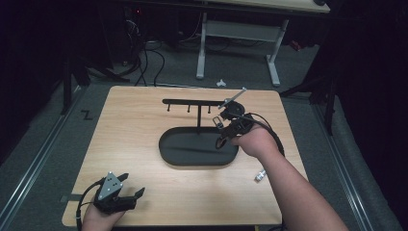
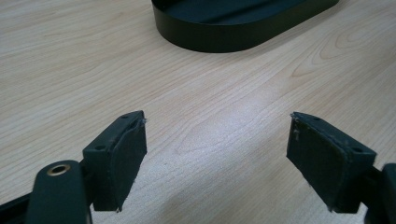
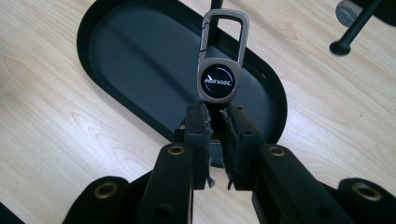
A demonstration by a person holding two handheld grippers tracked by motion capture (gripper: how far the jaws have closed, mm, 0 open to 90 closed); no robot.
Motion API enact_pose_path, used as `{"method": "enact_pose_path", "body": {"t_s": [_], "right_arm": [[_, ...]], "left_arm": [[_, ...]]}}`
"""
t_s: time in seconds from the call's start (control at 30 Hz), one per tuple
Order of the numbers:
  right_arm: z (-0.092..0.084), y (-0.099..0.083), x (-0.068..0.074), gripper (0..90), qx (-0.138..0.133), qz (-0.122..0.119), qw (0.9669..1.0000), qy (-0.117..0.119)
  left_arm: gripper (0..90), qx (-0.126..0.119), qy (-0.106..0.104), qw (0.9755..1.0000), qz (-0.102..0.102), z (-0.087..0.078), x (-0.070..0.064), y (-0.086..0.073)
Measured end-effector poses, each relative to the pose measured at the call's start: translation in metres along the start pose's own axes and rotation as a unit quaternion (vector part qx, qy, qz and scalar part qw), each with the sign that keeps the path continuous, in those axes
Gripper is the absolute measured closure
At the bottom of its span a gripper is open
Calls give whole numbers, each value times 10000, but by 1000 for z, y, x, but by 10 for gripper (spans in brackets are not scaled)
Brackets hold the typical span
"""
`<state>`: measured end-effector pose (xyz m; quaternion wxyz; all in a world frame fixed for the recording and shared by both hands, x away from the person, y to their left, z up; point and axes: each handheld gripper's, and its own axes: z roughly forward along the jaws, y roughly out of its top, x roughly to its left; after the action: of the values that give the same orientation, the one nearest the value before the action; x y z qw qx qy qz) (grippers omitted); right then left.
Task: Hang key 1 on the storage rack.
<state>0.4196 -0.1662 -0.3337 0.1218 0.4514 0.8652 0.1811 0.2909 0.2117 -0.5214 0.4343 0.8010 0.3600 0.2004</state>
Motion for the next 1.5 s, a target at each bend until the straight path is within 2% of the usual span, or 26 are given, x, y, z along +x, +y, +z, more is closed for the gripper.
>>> {"method": "enact_pose_path", "body": {"t_s": [0.4,0.6,0.7,0.97,1.5], "right_arm": [[2,20,-3,812,-113,3,9999,-51],[6,27,-1,812,-150,79,9998,-43],[6,31,0,812,-177,34,9998,-95],[11,35,2,812,-149,3,9997,-170],[27,36,0,811,-116,137,9996,-219]], "left_arm": [[205,30,12,10000,-14,1,1,-1],[205,10,12,10000,-19,0,1,-1],[205,16,-4,10000,-15,0,1,-1],[206,57,-33,10000,-8,1,1,-1],[206,134,-111,9998,14,3,0,-1]]}}
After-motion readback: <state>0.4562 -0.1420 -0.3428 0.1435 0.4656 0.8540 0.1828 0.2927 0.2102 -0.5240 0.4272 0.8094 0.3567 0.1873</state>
